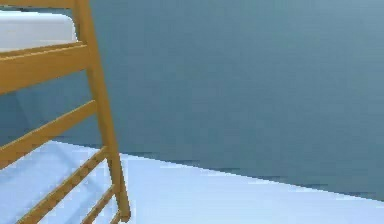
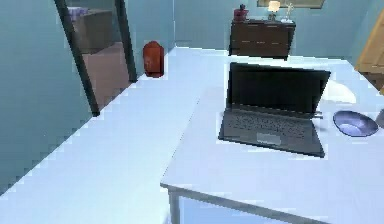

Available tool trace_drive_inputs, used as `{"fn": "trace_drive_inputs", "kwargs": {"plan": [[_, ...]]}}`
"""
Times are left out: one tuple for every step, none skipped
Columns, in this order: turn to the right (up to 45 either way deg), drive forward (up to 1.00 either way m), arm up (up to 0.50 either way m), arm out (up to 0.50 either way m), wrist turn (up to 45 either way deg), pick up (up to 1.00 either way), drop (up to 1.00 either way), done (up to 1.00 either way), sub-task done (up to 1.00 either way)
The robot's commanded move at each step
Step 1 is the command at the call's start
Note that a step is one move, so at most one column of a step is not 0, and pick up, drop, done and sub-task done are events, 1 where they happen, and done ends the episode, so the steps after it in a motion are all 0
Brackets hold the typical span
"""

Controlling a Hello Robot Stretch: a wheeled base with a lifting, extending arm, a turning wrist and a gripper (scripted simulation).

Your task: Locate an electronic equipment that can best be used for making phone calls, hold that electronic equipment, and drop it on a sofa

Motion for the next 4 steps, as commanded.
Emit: {"fn": "trace_drive_inputs", "kwargs": {"plan": [[0.0,0.60,0.00,0.00,0.0,0.00,0.00,0.00,0.00],[45.0,0.00,0.00,0.00,0.0,0.00,0.00,0.00,0.00],[30.0,0.00,0.00,0.00,0.0,0.00,0.00,0.00,0.00],[0.0,0.65,0.00,0.00,0.0,0.00,0.00,0.00,0.00]]}}
